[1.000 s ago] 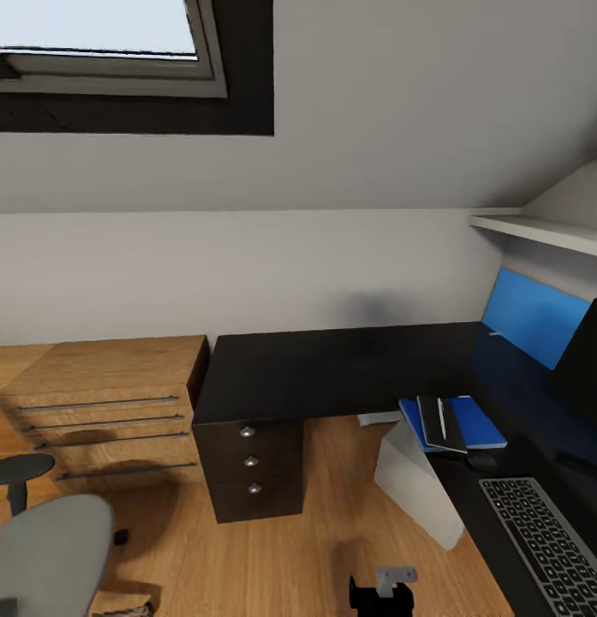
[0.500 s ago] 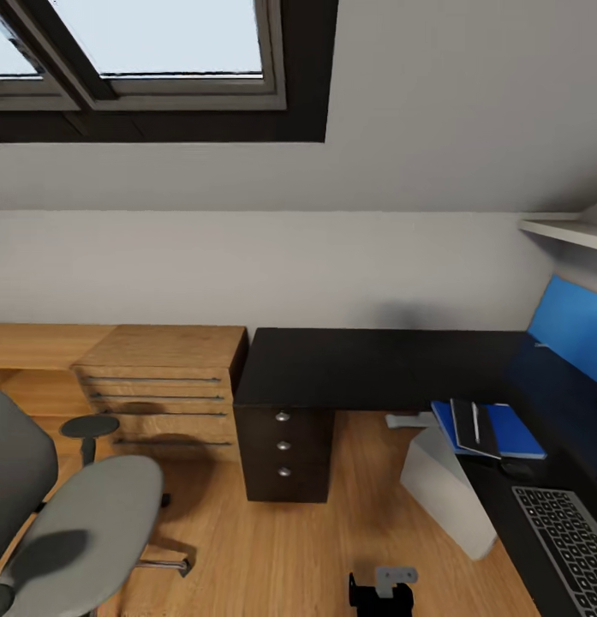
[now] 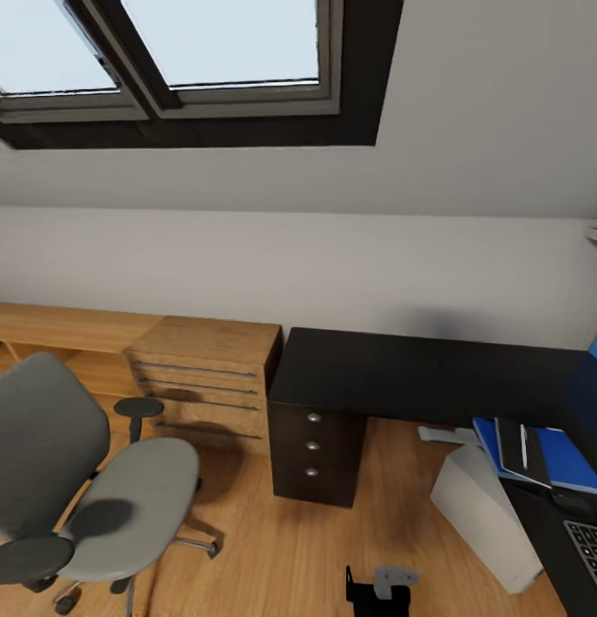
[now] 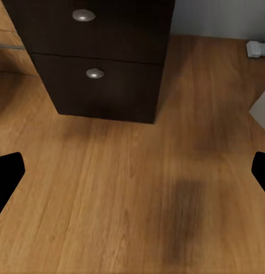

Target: In the bedroom, organize the workspace by keeping the computer under the desk, ensuring the monitor is on the desk, placing the keyboard on the desk next to the monitor, placing the mouse on the desk next to the keyboard, moving the folder from the swivel chair onto the desk next to the mouse, stacking the notebook on top of the folder with the pen on top of the notebook, and positioning the swivel chair next to the desk.

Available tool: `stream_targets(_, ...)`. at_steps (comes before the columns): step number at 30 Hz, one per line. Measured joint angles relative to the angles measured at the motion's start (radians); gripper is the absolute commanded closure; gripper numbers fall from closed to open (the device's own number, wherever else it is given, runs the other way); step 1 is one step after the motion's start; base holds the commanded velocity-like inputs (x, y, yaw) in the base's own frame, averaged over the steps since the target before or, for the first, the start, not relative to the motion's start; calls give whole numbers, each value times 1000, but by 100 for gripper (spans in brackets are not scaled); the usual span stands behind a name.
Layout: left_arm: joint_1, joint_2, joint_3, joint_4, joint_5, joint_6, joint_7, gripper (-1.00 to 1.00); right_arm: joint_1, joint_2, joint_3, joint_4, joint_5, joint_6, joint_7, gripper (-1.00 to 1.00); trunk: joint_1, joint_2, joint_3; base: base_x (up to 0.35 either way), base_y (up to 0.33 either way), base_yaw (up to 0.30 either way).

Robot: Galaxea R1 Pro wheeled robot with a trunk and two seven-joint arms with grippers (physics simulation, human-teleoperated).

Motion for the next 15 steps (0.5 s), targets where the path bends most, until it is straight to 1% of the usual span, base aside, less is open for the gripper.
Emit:
stream_targets(3, 0, -1, 0, 1, 1, 0, -1, -100, 0, 0, -2, 3, 0, -24, -1, -100, -12, 21, 10, 0, 0, 285)
stream_targets(4, 0, -1, 0, 2, 1, 0, -2, -100, 0, -5, -6, 33, -1, -65, -2, -100, -15, 28, 14, 0, 0, 283)
stream_targets(6, 0, 0, 0, 2, 1, 0, -2, -100, 6, -8, -4, 51, 1, -115, -3, -100, -23, 42, 21, 0, 0, 281)
stream_targets(7, 0, 0, 0, 2, 1, 0, -2, -100, 18, -10, -4, 55, 2, -145, -2, -100, -23, 42, 21, 0, 0, 280)
stream_targets(8, 0, 0, 0, 18, 1, 0, -2, -100, 48, -17, -6, 58, 1, -207, -2, -100, -23, 42, 22, 0, 0, 280)
stream_targets(10, 0, 0, 0, 76, -2, -15, -1, -100, 90, -40, -6, 61, 0, -290, -2, -100, -23, 42, 23, 0, 0, 279)
stream_targets(11, 0, 0, -4, 133, -5, -78, -4, -100, 120, -55, -6, 62, 0, -328, -2, -100, -23, 42, 23, 0, 0, 279)
stream_targets(13, 0, -1, -11, 204, -6, -177, -17, -100, 144, -63, -2, 61, 6, -358, -2, -100, -23, 42, 25, 0, 0, 279)
stream_targets(14, 0, -3, -30, 286, -5, -271, -51, -100, 173, -65, 2, 61, 55, -436, -4, -100, -23, 42, 25, 0, 0, 279)
stream_targets(15, 0, -4, -36, 302, -6, -286, -67, -100, 181, -65, 2, 62, 78, -453, -4, -100, -23, 42, 26, 0, 0, 279)
